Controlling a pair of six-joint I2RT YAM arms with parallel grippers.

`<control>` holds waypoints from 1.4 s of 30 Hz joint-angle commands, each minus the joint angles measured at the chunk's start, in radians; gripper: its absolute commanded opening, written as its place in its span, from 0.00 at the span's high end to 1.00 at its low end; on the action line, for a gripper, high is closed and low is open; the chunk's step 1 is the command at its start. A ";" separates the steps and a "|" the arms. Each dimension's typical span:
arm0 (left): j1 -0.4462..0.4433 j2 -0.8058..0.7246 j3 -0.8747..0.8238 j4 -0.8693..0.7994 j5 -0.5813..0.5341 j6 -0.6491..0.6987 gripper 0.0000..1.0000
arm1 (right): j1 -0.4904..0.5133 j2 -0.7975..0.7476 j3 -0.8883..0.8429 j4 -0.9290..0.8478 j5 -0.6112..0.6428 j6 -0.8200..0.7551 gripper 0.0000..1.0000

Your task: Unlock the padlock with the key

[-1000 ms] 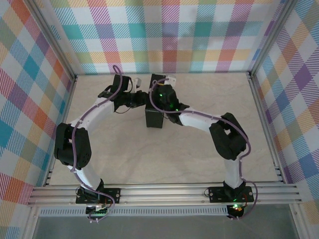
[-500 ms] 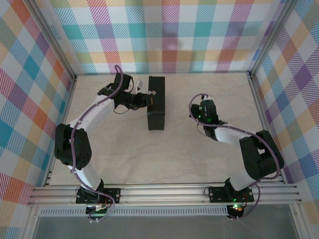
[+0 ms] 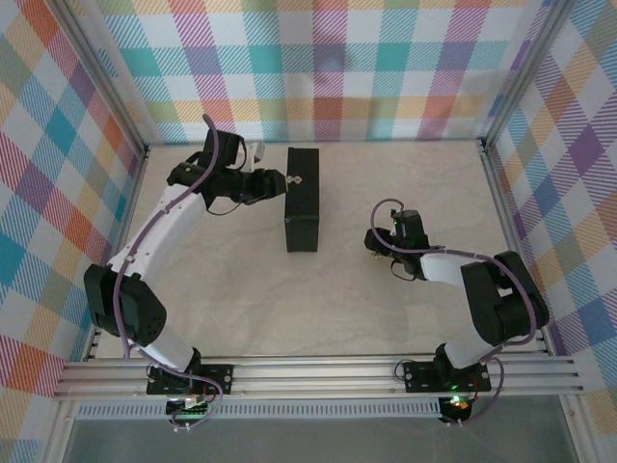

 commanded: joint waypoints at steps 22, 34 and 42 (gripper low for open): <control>0.071 -0.083 -0.159 -0.108 -0.315 -0.070 0.47 | 0.417 0.134 0.710 -0.431 0.157 -0.051 0.00; 0.077 -0.083 -0.220 -0.056 -0.253 -0.064 0.48 | 0.459 0.287 0.882 -0.528 0.187 -0.043 0.00; 0.077 -0.103 -0.228 -0.068 -0.265 -0.059 0.48 | 0.460 0.400 1.028 -0.765 0.258 -0.049 0.00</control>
